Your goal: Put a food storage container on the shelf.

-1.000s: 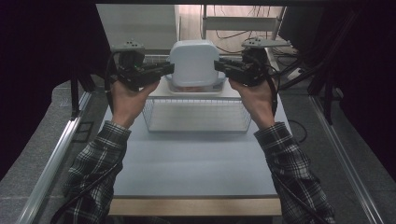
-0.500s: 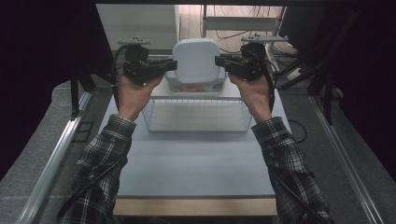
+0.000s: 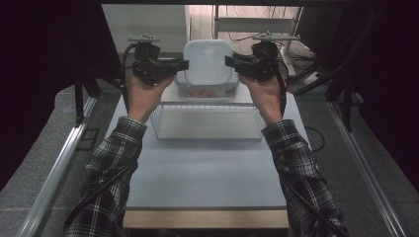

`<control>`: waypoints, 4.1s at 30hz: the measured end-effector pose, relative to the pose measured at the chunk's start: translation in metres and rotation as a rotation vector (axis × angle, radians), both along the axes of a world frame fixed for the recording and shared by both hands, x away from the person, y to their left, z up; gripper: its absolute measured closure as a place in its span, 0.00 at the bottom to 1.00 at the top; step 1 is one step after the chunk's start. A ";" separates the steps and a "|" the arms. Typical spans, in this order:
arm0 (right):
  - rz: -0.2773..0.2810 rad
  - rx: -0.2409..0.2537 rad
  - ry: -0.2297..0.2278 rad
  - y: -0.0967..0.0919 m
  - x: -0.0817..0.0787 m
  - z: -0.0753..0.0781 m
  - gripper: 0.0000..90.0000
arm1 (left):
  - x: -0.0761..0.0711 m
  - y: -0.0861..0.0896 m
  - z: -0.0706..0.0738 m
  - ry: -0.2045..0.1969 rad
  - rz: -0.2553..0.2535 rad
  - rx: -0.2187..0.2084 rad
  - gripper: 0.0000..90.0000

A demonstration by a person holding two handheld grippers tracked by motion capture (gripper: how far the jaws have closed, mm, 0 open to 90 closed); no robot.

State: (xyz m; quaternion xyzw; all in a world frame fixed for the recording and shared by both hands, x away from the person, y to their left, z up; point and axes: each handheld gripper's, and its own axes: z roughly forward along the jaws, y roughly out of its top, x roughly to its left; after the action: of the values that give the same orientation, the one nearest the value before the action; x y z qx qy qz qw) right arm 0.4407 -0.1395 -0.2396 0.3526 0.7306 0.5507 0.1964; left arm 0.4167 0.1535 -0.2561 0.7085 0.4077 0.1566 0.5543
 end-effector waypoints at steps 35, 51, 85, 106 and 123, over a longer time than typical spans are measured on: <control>-0.056 -0.025 0.010 0.011 0.018 -0.005 0.66 | 0.026 -0.009 0.007 -0.006 0.099 0.072 0.62; 0.068 -0.037 0.016 -0.004 -0.007 -0.015 0.27 | -0.010 0.002 -0.002 -0.049 -0.017 0.105 0.33; 0.177 -0.076 0.020 -0.019 -0.045 -0.071 0.10 | -0.046 -0.006 -0.067 -0.018 -0.137 0.112 0.07; 0.200 -0.123 0.058 -0.020 -0.058 -0.103 0.05 | -0.067 -0.014 -0.107 -0.021 -0.181 0.171 0.03; 0.199 -0.157 0.085 -0.027 -0.066 -0.136 0.05 | -0.085 -0.011 -0.143 -0.005 -0.197 0.197 0.02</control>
State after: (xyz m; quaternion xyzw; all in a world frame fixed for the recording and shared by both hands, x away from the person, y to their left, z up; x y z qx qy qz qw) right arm 0.3746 -0.1664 -0.3760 0.2851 0.8104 0.4932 0.1369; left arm 0.3315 0.1424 -0.3994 0.7958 0.3176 0.1424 0.4956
